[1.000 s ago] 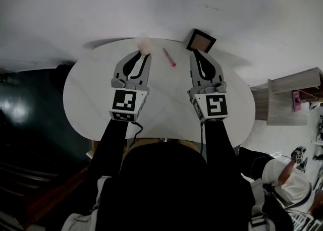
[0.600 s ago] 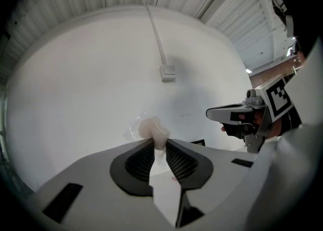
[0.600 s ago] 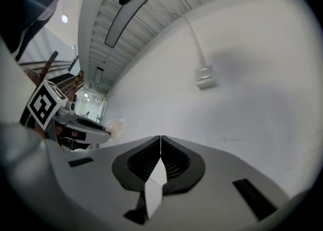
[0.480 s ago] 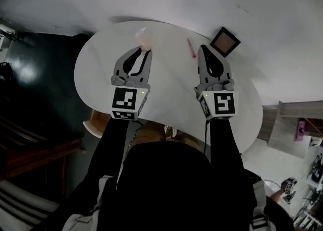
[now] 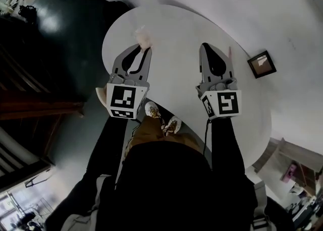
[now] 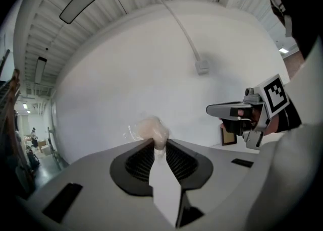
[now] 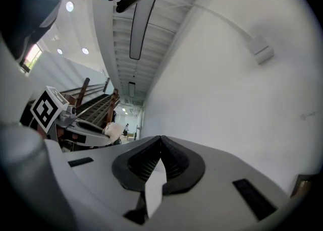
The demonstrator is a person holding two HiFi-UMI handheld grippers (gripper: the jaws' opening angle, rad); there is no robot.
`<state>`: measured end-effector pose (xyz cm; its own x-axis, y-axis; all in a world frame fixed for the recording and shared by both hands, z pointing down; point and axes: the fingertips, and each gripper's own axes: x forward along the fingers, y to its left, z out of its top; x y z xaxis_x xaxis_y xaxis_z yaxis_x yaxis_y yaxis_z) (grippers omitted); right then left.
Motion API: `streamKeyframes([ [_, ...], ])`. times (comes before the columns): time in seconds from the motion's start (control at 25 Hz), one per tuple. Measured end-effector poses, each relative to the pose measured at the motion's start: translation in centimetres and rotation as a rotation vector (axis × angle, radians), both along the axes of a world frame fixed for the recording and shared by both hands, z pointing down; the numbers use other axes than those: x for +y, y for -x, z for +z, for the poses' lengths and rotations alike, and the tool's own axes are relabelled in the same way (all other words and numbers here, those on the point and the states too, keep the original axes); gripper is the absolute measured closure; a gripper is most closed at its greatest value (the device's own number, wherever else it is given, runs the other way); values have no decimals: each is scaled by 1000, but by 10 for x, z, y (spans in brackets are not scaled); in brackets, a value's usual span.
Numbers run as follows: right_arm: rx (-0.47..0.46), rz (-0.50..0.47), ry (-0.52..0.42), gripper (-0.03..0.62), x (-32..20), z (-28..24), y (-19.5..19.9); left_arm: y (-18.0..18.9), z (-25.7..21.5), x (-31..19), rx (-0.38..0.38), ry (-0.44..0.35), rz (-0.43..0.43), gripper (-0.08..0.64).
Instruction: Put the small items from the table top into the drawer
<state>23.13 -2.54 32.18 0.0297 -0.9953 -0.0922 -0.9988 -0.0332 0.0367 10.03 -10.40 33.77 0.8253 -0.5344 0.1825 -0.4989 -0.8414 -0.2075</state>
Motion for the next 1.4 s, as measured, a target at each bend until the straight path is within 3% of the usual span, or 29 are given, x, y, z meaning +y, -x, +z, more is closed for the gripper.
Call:
streamKeyframes([
  [0.4,-18,-348,9,565,-89,11,131,139,23,-42,-54,29,-296,480],
  [0.84,14,-589,55,565,-149,25,257,255,44,-56,-56,90,-464,479],
  [1.16,28,-627,99,565,-168,44,286,279,89,-59,-94,166,-452,474],
  [1.4,46,-644,137,565,-166,56,296,275,177,-48,-185,350,-375,471],
])
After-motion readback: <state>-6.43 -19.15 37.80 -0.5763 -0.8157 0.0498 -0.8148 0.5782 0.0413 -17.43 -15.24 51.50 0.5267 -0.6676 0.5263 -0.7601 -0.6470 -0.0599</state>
